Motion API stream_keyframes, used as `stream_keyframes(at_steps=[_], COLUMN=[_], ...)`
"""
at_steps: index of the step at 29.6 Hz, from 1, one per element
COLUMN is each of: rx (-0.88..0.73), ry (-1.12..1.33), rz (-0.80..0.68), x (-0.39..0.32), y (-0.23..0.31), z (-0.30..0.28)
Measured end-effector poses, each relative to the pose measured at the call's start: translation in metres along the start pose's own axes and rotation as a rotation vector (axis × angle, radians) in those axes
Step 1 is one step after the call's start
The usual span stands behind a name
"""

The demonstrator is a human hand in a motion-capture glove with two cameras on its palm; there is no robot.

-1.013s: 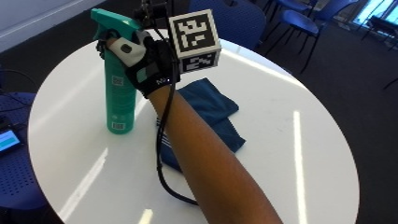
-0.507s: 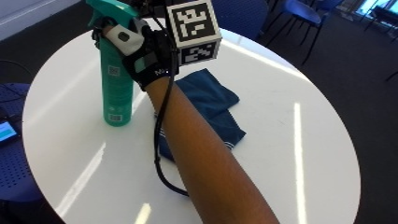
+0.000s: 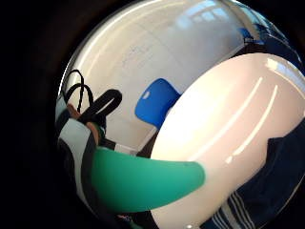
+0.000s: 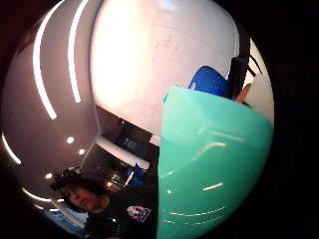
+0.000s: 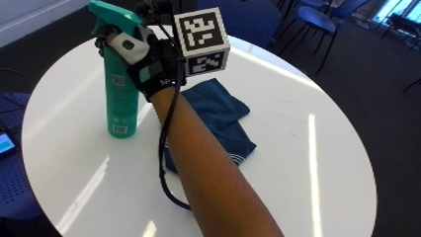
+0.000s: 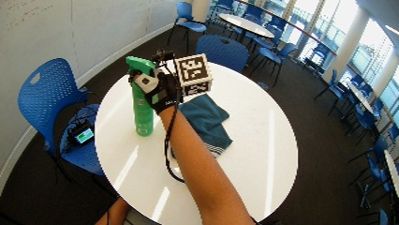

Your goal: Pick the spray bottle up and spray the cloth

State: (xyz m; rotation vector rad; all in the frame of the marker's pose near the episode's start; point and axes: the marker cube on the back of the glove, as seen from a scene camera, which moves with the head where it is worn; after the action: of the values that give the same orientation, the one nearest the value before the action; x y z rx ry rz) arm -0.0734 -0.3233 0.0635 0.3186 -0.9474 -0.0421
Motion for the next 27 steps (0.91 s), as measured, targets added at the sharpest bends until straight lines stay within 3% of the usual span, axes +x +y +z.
stream_keyframes(at_steps=[14,27], rx=[-0.149,-0.122], ry=[0.012,0.087], rz=[0.135,0.156], x=[0.027,0.029], y=[0.024,0.038], z=[0.003,-0.015])
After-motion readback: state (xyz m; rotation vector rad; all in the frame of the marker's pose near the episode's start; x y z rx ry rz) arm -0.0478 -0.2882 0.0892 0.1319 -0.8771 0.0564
